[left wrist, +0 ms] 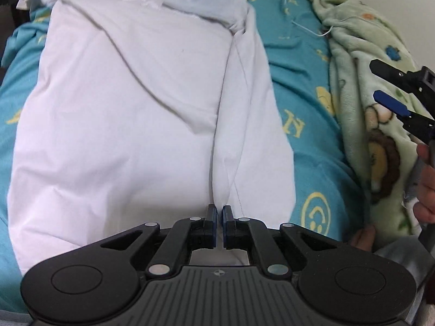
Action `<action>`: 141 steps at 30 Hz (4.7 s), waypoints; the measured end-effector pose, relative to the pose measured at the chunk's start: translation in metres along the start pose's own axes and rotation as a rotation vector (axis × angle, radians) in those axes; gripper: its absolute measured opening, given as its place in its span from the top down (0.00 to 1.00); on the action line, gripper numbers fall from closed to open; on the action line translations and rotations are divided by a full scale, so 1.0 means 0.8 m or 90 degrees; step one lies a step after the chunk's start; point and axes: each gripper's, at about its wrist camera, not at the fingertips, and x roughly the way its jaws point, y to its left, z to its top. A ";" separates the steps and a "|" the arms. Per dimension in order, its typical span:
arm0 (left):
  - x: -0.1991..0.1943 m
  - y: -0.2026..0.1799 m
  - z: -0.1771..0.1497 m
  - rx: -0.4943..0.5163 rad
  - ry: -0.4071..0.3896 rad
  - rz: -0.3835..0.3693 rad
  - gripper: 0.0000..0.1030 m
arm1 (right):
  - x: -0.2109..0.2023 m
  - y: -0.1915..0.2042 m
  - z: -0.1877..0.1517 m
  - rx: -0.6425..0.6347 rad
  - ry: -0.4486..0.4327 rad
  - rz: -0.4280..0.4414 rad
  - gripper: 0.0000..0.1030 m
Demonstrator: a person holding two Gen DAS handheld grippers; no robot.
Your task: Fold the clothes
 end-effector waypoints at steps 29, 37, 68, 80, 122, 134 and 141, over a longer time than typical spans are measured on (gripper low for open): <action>-0.141 0.074 0.100 -0.015 -0.315 0.041 0.22 | 0.005 0.076 -0.027 -0.093 -0.028 0.058 0.30; -0.125 0.225 0.190 -0.261 -0.410 0.011 0.21 | 0.009 0.090 -0.032 -0.107 -0.039 0.068 0.28; -0.019 0.351 0.330 -0.241 -0.565 0.101 0.98 | 0.128 0.099 -0.036 -0.043 0.055 0.061 0.17; 0.063 0.026 0.385 0.244 -0.446 0.265 0.97 | 0.085 0.049 -0.010 0.039 -0.019 0.047 0.17; -0.053 0.111 0.156 0.065 -0.379 0.154 0.40 | 0.163 0.175 0.052 -0.101 -0.016 0.084 0.18; -0.007 0.163 0.178 0.005 -0.344 0.118 0.40 | 0.356 0.255 0.069 -0.162 0.089 0.117 0.22; 0.004 0.186 0.184 -0.034 -0.332 0.107 0.40 | 0.431 0.312 0.068 -0.273 0.120 0.081 0.33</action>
